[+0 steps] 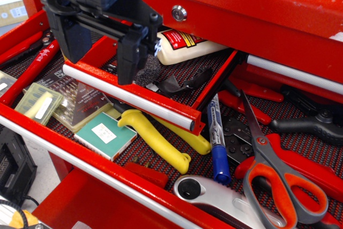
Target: Pick up scissors and put into drawer
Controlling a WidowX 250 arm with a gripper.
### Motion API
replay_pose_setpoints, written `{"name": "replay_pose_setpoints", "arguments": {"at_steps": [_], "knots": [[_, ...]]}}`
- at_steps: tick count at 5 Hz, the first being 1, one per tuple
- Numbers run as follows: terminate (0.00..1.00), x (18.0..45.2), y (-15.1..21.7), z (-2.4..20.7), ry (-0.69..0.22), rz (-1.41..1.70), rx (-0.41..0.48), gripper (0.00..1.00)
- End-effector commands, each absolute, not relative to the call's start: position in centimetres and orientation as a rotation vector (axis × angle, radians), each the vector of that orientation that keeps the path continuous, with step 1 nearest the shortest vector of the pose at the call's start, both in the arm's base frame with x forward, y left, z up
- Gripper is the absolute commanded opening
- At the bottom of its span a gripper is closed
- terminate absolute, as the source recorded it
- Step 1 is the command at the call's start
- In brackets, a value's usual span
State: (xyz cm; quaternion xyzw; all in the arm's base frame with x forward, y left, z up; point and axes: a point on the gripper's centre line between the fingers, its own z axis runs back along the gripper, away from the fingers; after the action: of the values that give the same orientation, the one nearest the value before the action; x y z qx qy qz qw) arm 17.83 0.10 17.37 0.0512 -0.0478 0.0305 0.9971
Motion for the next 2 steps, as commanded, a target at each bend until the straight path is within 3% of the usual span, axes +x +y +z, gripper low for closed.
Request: {"name": "replay_pose_setpoints", "arguments": {"at_steps": [1, 2], "knots": [[0.0, 17.8, 0.1, 17.4, -0.096, 0.061, 0.102, 1.0], [0.0, 20.4, -4.0, 17.8, -0.065, 0.29, 0.194, 1.0]]}}
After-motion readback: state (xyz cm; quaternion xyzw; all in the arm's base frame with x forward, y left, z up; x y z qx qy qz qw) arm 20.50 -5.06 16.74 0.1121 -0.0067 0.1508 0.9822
